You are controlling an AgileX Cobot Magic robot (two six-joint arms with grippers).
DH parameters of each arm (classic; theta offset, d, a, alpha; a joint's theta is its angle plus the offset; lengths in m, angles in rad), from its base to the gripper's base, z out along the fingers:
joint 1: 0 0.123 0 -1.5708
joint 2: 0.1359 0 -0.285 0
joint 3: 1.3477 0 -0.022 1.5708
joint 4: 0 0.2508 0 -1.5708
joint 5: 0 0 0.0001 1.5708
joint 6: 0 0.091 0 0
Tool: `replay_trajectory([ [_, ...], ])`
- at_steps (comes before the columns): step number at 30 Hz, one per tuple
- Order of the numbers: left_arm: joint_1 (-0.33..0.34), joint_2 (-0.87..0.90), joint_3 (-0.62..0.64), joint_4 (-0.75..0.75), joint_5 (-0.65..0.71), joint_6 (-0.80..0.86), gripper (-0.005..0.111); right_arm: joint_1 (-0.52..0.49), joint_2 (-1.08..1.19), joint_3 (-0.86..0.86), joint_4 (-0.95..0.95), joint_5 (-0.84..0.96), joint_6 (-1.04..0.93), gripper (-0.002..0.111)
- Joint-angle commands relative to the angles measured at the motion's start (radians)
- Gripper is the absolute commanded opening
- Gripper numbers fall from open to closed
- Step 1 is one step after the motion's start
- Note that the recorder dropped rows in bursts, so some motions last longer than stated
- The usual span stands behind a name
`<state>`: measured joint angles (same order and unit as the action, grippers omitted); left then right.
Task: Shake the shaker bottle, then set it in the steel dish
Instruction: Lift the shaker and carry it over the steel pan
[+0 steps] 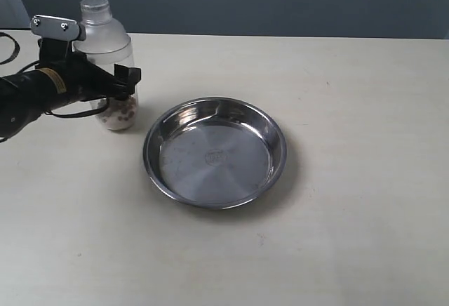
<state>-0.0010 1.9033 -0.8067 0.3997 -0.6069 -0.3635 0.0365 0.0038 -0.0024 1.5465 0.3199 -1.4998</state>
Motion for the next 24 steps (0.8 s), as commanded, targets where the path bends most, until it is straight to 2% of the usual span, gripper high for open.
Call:
replay_trajectory([
  [1, -0.015, -0.107, 0.037, 0.034, -0.019, -0.056, 0.000, 0.004, -0.004, 0.002, -0.001, -0.006, 0.001, -0.001],
  [7, -0.095, -0.195, 0.070, 0.070, -0.025, -0.106, 0.000, 0.004, -0.004, 0.002, -0.001, -0.006, 0.001, -0.001],
  [11, -0.197, -0.213, 0.070, 0.183, -0.075, -0.234, 0.000, 0.004, -0.004, 0.002, -0.001, -0.006, 0.001, -0.001],
  [15, -0.297, -0.213, 0.070, 0.158, -0.104, -0.265, 0.000, 0.004, -0.004, 0.002, -0.001, -0.004, 0.001, -0.001],
  [18, -0.360, -0.213, 0.070, 0.173, -0.069, -0.264, 0.000, 0.004, -0.004, 0.002, -0.001, -0.004, 0.001, -0.001],
  [20, -0.378, -0.211, 0.070, 0.153, -0.063, -0.241, 0.000, 0.004, -0.004, 0.002, -0.001, -0.004, 0.001, -0.001],
  [24, -0.379, -0.253, 0.018, 0.151, -0.089, -0.303, 0.000, 0.004, -0.004, 0.002, -0.001, -0.004, 0.001, -0.001],
])
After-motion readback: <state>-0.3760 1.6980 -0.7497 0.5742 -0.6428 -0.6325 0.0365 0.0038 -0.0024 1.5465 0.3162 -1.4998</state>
